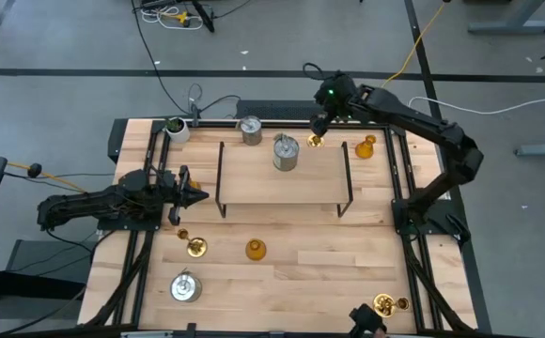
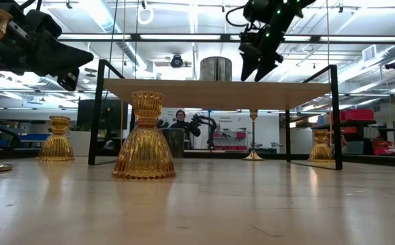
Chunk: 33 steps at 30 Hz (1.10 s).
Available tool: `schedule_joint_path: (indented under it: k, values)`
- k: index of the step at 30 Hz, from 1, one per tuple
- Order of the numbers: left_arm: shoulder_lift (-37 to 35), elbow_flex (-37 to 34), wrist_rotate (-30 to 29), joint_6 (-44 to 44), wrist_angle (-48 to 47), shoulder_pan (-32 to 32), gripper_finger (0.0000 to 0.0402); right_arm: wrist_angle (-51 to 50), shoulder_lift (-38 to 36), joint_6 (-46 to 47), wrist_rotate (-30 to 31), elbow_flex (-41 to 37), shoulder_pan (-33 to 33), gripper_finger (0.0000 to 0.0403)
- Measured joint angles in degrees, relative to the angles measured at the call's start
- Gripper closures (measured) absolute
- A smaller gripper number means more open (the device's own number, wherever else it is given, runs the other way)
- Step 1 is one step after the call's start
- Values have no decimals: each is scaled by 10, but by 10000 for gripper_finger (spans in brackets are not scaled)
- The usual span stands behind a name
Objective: Pick & Place candle stick holders
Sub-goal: Put the top candle holder on the shelf
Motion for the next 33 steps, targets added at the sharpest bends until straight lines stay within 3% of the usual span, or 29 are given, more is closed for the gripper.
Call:
schedule_joint_path:
  k: [11, 33]
  values:
    - [0, 0, 0, 0, 0, 0, 394, 2, 58, 59, -31, 0, -20, 5]
    - [0, 0, 0, 0, 0, 0, 394, 12, 81, 88, -55, 1, -51, 5]
